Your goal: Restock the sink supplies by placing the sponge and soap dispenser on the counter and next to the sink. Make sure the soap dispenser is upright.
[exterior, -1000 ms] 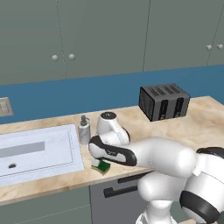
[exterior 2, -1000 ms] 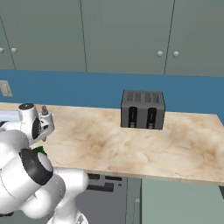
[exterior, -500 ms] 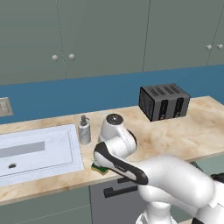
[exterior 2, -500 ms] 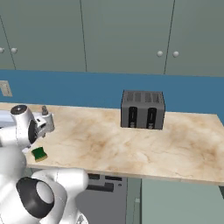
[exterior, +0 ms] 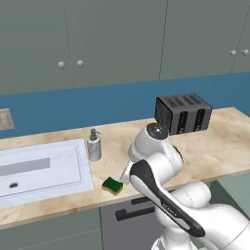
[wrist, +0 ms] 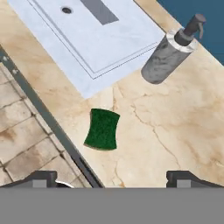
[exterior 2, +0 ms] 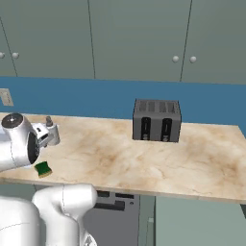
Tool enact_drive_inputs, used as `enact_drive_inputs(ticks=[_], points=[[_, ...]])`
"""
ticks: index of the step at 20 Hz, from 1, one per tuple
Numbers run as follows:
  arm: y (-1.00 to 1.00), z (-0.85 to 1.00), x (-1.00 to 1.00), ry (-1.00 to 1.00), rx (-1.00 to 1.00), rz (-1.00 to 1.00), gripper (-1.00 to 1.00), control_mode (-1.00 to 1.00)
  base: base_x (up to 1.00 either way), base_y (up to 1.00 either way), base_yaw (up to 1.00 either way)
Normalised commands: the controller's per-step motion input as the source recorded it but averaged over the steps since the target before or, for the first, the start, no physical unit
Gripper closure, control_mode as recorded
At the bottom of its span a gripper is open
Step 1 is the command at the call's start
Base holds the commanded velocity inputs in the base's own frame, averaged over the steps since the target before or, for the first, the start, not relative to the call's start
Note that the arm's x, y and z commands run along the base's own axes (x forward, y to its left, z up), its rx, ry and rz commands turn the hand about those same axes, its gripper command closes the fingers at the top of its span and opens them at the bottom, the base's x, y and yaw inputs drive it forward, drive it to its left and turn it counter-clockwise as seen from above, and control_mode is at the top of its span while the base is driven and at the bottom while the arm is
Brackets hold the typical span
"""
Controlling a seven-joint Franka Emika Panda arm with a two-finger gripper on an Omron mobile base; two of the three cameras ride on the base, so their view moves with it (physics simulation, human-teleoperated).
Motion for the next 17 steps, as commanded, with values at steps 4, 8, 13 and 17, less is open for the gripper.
enact_drive_inputs(ticks=[4,8,13,17], points=[[-0.84,0.76,-0.31,0.00,0.17,-0.11,-1.00,-1.00,0.00,0.00,0.00],[-0.99,0.59,-0.05,0.00,0.15,-0.10,-1.00,-1.00,0.00,0.00,0.00],[-1.00,0.50,0.00,0.00,0.16,-0.07,-1.00,-1.00,0.00,0.00,0.00],[-1.00,0.56,0.00,0.00,0.15,-0.07,-1.00,-1.00,0.00,0.00,0.00]])
